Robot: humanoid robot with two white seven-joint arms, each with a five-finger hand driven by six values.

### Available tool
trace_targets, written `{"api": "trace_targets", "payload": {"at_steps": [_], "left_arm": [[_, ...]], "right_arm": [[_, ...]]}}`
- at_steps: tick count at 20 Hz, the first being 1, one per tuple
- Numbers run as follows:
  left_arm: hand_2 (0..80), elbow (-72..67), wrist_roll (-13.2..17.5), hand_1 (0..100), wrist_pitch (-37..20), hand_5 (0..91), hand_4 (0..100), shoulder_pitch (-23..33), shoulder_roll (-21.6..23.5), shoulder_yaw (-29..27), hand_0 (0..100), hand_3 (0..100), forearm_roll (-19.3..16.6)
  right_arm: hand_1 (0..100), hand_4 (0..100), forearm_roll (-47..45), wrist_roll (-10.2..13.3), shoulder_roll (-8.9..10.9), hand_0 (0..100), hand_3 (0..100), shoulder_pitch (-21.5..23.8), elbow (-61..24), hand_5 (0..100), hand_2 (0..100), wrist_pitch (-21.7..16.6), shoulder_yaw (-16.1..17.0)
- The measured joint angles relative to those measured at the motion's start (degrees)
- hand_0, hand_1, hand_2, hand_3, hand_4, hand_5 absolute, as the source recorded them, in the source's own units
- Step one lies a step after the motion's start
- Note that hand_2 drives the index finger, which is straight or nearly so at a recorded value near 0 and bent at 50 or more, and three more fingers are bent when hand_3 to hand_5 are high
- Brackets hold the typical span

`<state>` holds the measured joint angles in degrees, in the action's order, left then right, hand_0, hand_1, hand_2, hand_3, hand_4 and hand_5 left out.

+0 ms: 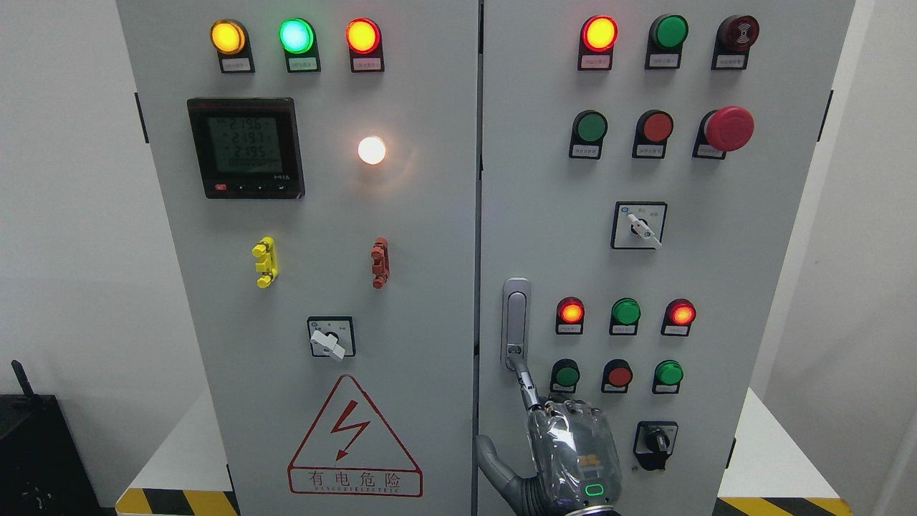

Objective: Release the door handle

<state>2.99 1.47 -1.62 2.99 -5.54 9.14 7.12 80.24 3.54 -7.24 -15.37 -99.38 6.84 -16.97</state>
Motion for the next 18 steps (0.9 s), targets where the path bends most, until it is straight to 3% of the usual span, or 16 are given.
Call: {"api": "trace_targets", "payload": {"at_steps": [18], "left_arm": [[4.6,0.0,0.0,0,0.0,0.0,0,0.0,0.0,0.0,0,11,0.0]], "right_arm": [[24,76,0.0,0.2,0.09,31,84,0.3,1.9,74,3,-0.1,0.1]]}}
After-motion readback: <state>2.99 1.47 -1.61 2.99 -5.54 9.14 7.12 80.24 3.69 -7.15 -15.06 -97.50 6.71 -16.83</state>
